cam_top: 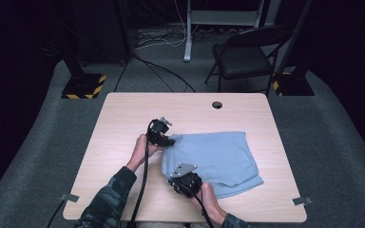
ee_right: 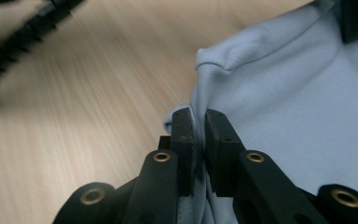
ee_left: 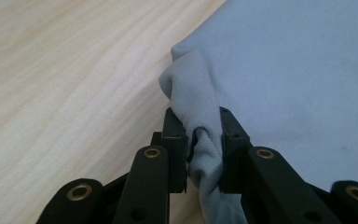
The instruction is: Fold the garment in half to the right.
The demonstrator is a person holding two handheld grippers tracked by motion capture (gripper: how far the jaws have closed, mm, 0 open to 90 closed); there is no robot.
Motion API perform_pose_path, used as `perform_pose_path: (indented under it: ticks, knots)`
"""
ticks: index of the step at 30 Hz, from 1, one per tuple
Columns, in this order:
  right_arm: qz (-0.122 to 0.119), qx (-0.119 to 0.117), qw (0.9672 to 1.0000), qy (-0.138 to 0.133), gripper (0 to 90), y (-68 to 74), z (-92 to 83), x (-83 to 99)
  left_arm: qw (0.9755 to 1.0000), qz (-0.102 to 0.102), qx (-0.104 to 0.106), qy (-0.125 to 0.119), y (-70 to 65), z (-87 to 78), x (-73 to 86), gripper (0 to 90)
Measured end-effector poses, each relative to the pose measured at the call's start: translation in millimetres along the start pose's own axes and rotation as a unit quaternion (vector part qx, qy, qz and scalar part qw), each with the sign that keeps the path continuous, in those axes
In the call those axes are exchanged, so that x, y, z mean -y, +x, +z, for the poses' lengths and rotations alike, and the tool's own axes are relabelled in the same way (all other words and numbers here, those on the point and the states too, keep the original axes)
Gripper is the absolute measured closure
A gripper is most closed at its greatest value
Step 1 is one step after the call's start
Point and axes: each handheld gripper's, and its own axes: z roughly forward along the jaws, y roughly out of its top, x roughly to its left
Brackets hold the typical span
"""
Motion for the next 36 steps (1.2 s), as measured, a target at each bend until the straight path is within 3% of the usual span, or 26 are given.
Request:
perform_pose_path:
  ticks: [9, 16, 19, 22, 25, 29, 32, 36]
  knots:
    - [0.005, -0.007, 0.997, -0.076, 82.9, 2.6, -24.0, -27.9, 0.999, 0.001, -0.037, -0.025, 3.2, -45.6, -9.6, 76.8]
    - [-0.006, -0.015, 0.9936, -0.112, 82.9, 11.6, -26.4, -49.4, 0.9957, 0.014, -0.088, -0.028, 3.7, -84.4, -17.3, 76.7]
    - [-0.007, -0.012, 0.9913, -0.131, 82.9, 13.8, -31.3, -53.3, 0.9951, 0.014, -0.089, -0.041, 2.4, -99.0, -21.4, 76.6]
    - [0.001, -0.004, 0.9894, -0.145, 82.9, 11.3, -44.6, -50.6, 0.9953, 0.022, -0.072, -0.06, -6.5, -106.1, -32.0, 76.6]
    - [0.009, 0.014, 0.9875, -0.157, 82.9, 5.1, -65.8, -41.2, 0.9957, 0.036, -0.043, -0.073, -21.3, -99.1, -48.2, 76.6]
    - [0.029, 0.042, 0.9875, -0.149, 82.7, -7.6, -90.1, -20.3, 0.9964, 0.041, -0.003, -0.074, -39.5, -73.4, -69.4, 76.6]
    - [0.049, 0.061, 0.989, -0.125, 82.5, -21.3, -97.1, 0.9, 0.9972, 0.04, 0.013, -0.062, -50.6, -44.3, -79.0, 76.5]
    - [0.073, 0.077, 0.9915, -0.075, 82.4, -36.5, -90.6, 27.1, 0.998, 0.027, 0.033, -0.046, -59.7, -3.5, -83.5, 76.3]
